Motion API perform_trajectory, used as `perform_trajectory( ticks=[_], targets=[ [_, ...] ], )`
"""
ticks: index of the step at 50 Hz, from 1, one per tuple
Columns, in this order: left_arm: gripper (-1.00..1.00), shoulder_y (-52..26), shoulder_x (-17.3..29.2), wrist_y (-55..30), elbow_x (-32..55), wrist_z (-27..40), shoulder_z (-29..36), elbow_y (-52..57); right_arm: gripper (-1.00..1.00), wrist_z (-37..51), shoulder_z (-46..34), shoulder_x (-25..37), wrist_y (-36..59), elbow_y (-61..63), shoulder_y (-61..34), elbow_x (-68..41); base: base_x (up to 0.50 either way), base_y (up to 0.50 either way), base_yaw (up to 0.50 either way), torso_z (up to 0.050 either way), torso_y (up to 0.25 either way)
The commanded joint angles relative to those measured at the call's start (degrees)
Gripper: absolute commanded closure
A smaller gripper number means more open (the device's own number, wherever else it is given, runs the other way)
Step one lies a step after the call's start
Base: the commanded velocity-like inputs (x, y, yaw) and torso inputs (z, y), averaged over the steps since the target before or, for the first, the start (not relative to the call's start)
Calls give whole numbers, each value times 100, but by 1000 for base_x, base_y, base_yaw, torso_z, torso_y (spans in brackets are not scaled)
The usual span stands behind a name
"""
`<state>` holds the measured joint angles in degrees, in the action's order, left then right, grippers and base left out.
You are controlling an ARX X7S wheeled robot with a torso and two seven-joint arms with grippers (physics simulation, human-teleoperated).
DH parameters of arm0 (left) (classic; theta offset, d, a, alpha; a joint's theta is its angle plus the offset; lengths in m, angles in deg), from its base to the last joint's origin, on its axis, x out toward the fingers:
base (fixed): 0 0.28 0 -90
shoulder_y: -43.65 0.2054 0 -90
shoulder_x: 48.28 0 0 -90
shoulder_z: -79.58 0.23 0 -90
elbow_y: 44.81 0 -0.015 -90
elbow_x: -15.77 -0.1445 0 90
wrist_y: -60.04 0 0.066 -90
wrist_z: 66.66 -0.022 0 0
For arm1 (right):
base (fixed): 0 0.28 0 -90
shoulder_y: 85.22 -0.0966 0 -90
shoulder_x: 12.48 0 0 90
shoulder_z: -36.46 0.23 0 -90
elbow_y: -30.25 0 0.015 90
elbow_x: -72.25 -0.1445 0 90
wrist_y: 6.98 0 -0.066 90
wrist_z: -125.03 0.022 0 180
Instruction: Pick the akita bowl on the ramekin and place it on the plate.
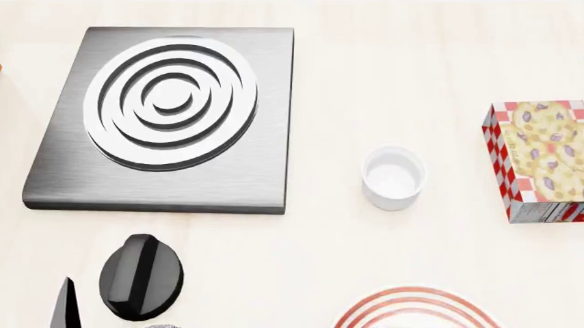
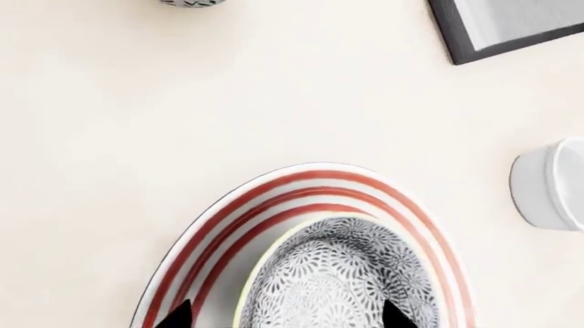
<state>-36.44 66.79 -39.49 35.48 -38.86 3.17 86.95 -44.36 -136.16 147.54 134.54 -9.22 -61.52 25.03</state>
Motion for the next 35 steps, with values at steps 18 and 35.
perform_trajectory(
  ticks=[18, 35],
  targets=[
    [-100, -26, 37, -18, 17, 48, 26, -3, -100, 549, 431, 504, -1606, 285, 111, 121, 0, 0, 0, 0, 0],
    [-100, -18, 62, 19, 3, 73, 31, -9, -100, 2085, 374, 325, -3787, -806, 1124, 1075, 0, 0, 0, 0, 0]
  ],
)
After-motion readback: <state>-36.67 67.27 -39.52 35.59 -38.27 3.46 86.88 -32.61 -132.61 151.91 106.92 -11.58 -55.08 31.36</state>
